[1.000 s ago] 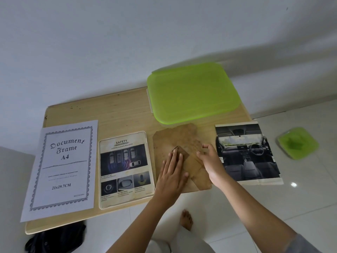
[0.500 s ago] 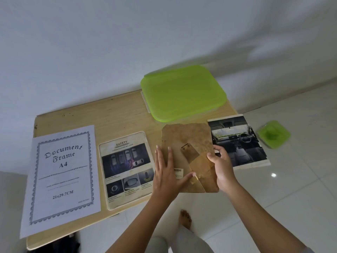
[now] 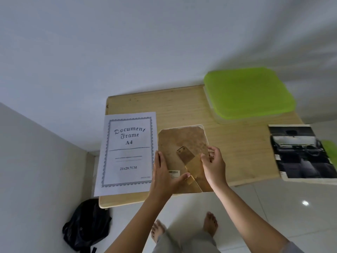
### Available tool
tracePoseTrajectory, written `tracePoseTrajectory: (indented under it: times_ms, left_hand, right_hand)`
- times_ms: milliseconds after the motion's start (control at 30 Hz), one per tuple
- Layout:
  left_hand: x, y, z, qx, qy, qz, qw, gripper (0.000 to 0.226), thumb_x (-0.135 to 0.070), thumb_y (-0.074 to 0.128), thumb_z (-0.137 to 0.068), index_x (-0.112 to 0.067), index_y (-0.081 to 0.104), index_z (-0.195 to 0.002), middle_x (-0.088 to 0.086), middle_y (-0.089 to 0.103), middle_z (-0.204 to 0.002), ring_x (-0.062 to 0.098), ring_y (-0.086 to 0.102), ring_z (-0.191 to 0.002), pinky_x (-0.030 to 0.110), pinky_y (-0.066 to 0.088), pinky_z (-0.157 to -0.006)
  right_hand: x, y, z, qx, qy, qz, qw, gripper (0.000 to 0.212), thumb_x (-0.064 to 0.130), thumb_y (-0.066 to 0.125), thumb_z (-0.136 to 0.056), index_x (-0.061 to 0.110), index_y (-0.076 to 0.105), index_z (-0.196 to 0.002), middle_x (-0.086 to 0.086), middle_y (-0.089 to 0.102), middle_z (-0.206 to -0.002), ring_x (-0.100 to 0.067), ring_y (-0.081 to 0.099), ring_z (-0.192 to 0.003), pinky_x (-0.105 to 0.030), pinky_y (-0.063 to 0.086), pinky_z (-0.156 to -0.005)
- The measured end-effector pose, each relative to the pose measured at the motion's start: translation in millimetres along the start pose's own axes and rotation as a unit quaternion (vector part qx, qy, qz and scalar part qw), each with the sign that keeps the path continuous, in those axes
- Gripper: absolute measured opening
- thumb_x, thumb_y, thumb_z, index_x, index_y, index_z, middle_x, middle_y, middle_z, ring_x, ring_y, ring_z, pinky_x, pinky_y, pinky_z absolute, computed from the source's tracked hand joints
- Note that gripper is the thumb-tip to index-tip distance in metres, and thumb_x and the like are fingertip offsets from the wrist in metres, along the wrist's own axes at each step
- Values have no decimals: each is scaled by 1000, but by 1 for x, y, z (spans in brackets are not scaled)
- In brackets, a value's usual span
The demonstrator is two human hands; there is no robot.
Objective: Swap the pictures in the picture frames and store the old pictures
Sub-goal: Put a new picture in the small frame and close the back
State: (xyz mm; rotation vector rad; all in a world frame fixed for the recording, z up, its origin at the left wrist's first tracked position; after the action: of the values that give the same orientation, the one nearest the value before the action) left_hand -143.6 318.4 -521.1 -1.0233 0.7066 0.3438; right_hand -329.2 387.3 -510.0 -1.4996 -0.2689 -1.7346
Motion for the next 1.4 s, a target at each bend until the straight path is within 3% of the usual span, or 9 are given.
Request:
tracePoseTrajectory:
  times_ms: [133,267,433,567,733,933,1067,1200,1400]
  left_hand:
    - [7,-3,-6,-6,-7,3,1000,126,-68,66,-63,-13,-10,-147,-3,-12,-156,14,-5,-144,38,14,-115]
    - [8,0,-10,-12,-22,16,1000,125,-66,67,-65,-13,-10,-148,-4,-14,-156,13,-4,-145,35,16,-115]
    - [5,10,-10,-14,-33,12,999,125,-69,64,-65,-13,-12,-147,-1,-14,-156,16,-7,-145,37,11,-117]
    - [4,15,-9,-16,-27,-12,999,123,-68,63,-67,-14,-14,-147,-1,-16,-156,15,-10,-144,33,7,-116]
    - [4,20,-9,-18,-33,-41,998,123,-70,60,-69,-14,-17,-146,2,-17,-155,19,-10,-144,35,7,-116]
    - [0,24,-11,-30,-34,-75,996,122,-76,53,-68,-14,-17,-146,3,-17,-156,19,-14,-144,35,4,-116]
    - [1,26,-13,-32,-24,-46,998,116,-72,55,-70,-15,-10,-148,1,-11,-156,18,-10,-144,36,6,-116]
    - [11,10,-11,-63,-15,64,996,86,-47,61,-84,-14,14,-148,2,19,-152,14,17,-141,29,19,-114]
    - [21,7,-7,-86,-11,102,991,67,-26,61,-88,-13,28,-144,3,36,-139,16,34,-131,33,32,-110]
  right_hand:
    - [6,13,-4,10,-35,57,998,29,9,53,-90,13,52,-120,-3,59,-102,-15,56,-92,-4,40,-63]
    - [3,18,-11,33,-46,113,992,40,11,52,-92,13,47,-131,-8,58,-124,-20,55,-113,-26,44,-90]
    - [3,11,-15,57,-97,185,976,46,19,50,-93,15,41,-138,-7,53,-134,-18,48,-125,-30,39,-103]
    - [-5,7,-17,78,-115,308,941,50,35,46,-94,22,35,-141,-7,65,-111,-22,60,-102,-34,50,-81]
    - [-10,8,-21,103,-120,430,889,51,44,35,-96,28,28,-143,0,58,-79,-22,61,-84,-27,36,-57]
    - [-10,0,-25,90,-137,428,889,51,43,39,-95,25,33,-142,-4,55,-105,-20,52,-102,-30,45,-64]
    - [-13,-3,-26,96,-135,419,893,51,41,41,-95,29,30,-143,0,40,-101,-17,48,-88,-25,37,-57]
    - [-12,-5,-29,118,-159,390,899,51,35,44,-95,25,32,-143,3,39,-95,-10,43,-65,-20,32,-50]
    - [-11,-6,-29,115,-159,365,910,49,32,45,-95,26,32,-142,4,42,-93,-7,42,-63,-13,28,-49]
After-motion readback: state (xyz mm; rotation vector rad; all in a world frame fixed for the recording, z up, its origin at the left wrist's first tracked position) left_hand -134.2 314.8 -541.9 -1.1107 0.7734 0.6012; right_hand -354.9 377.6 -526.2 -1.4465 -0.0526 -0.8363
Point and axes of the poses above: each hand's wrist, its own z-axis away from the middle knuckle, its own y-axis out of the palm, x = y × z, the point moved 10 cm from there along -z, towards the middle knuckle
